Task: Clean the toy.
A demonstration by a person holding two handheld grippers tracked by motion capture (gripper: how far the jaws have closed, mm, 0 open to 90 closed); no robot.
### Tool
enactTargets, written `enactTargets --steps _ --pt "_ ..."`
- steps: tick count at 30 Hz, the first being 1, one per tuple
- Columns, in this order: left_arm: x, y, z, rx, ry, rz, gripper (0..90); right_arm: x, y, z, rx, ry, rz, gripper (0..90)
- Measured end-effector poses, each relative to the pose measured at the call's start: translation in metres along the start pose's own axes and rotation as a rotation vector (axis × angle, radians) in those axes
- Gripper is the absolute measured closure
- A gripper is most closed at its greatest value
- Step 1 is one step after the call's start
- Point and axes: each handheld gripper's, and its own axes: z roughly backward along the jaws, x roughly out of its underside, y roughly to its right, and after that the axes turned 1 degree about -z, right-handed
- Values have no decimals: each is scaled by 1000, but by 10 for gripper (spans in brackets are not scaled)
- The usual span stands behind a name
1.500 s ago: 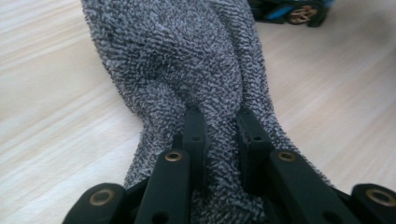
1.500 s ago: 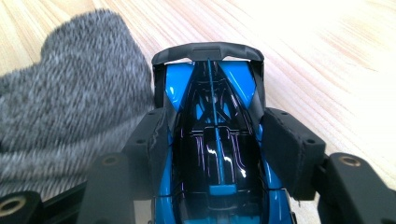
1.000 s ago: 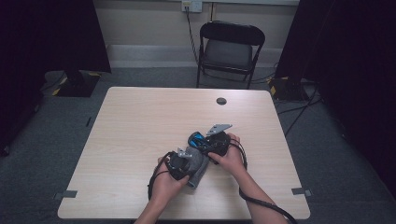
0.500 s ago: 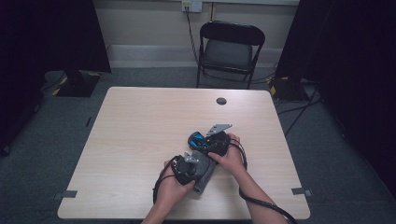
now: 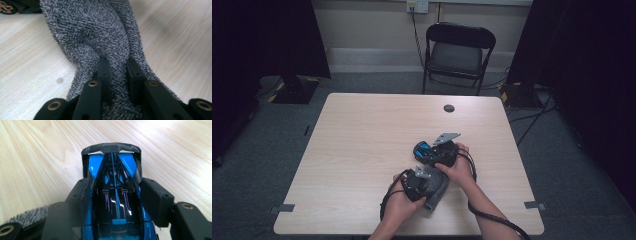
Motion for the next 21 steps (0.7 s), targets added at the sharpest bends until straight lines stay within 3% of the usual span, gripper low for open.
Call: enactTargets --steps 5,13,21 --pt "-2 7 -1 38 6 -15 764 2 0 0 0 16 -3 418" --pt "-8 15 7 48 40 -39 764 6 1 2 -5 32 -13 418" --pt "-8 13 17 58 53 -41 764 7 1 2 -6 43 -11 417"
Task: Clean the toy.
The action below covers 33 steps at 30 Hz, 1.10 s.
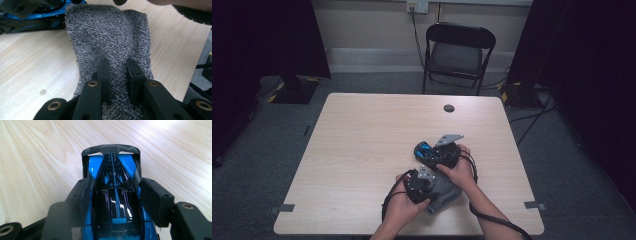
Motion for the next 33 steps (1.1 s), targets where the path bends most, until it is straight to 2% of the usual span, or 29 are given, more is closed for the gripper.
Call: enactTargets --steps 6,14,17,21,23,28,33 --pt "2 3 3 20 27 -9 764 1 0 0 0 4 -2 415" --pt "2 7 1 30 29 -19 763 2 -1 0 8 13 8 399" --pt "2 6 0 36 27 -24 756 4 1 1 -6 26 -22 361" --pt "1 5 -1 32 28 -23 745 5 -1 0 -5 29 17 307" --pt "2 4 -2 22 29 -25 738 5 -1 0 -28 44 4 289" --pt "1 5 -4 30 24 -33 741 4 0 8 -33 57 20 258" --pt "-5 11 -8 44 42 -43 741 4 7 27 -48 96 13 253"
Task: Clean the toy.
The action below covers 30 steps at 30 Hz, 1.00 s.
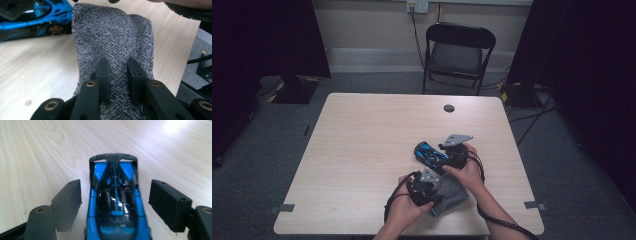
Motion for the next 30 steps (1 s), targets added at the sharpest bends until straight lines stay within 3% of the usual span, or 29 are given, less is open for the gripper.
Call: enactTargets --steps 7,17,21,23,26,28,30 --pt "-14 3 -18 13 -12 -46 741 9 12 31 6 13 -14 256" --pt "-24 -3 -42 -6 -38 -87 726 45 22 64 40 3 -55 264" --pt "-26 -5 -45 1 2 -113 618 57 20 77 41 20 -77 275" --pt "-28 -6 -43 31 14 -92 564 62 17 83 45 15 -78 280" --pt "-34 -9 -36 40 49 -106 520 67 14 90 43 15 -80 283" --pt "-39 -12 -28 40 72 -104 504 70 11 95 27 29 -90 291" --pt "-44 -21 -22 11 98 -107 480 72 7 98 12 27 -90 308"
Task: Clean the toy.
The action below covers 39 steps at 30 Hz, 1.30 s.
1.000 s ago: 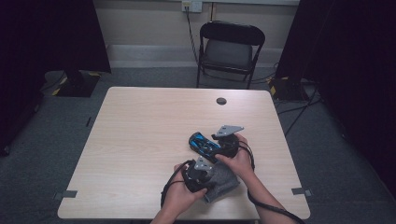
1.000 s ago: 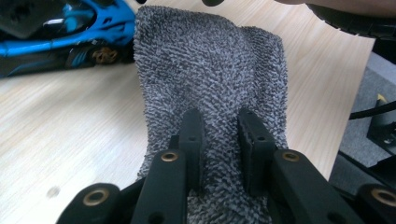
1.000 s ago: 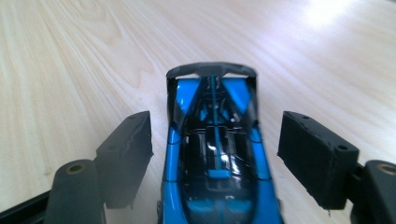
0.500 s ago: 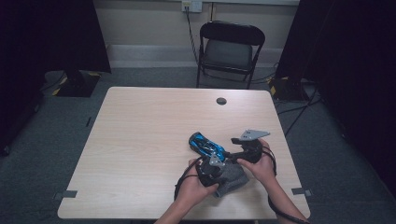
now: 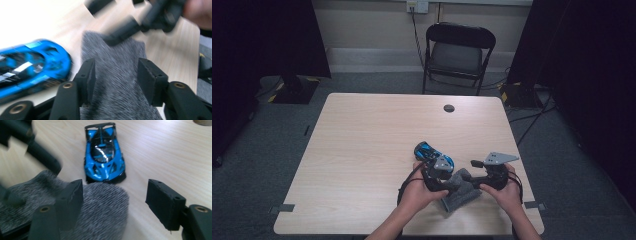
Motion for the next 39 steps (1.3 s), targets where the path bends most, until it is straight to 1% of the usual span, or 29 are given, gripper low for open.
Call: enactTargets --steps 3,4,5,6,8,9,11,13,14,16,20,22,23,24,26,29,32,34,36,39 --pt "-1 -20 5 -60 20 7 457 3 -7 3 -19 -13 19 314" --pt "-1 -25 6 -70 21 5 452 4 -10 3 -31 -19 28 318" --pt "-2 -33 6 -87 27 20 449 5 -12 3 -37 -24 37 318" --pt "-2 -39 6 -103 27 21 443 5 -16 3 -48 -34 51 318" --pt "-3 -51 4 -127 28 16 426 4 -19 2 -56 -42 68 316" --pt "-3 -56 3 -139 24 8 406 3 -20 2 -64 -36 66 315" --pt "-3 -65 0 -146 6 24 379 3 -22 0 -84 -28 60 312" --pt "-3 -72 -3 -150 -2 19 361 4 -23 -2 -96 -32 64 307" --pt "-2 -77 -5 -164 -9 28 350 5 -24 -3 -98 -37 67 307" --pt "-2 -83 -8 -164 -7 22 310 5 -26 -6 -105 -49 74 302" --pt "-1 -89 -15 -152 -21 7 276 5 -28 -10 -115 -62 95 291" --pt "1 -90 -19 -147 -33 -12 260 6 -27 -12 -117 -67 93 279" --pt "2 -91 -22 -135 -38 -20 254 6 -26 -12 -117 -68 91 276" --pt "3 -91 -23 -133 -34 -27 232 6 -26 -13 -119 -69 90 273" --pt "4 -91 -25 -140 -31 -41 227 5 -26 -14 -117 -73 94 268" --pt "6 -92 -26 -142 -24 -44 216 5 -26 -17 -111 -81 92 254" --pt "7 -93 -27 -152 -28 -69 208 7 -26 -19 -95 -112 94 244" --pt "7 -94 -27 -158 -37 -82 204 8 -26 -20 -90 -118 95 241" --pt "8 -95 -26 -146 -35 -94 199 9 -26 -20 -82 -128 97 240" --pt "9 -94 -27 -146 -31 -106 182 11 -26 -23 -78 -138 98 240"
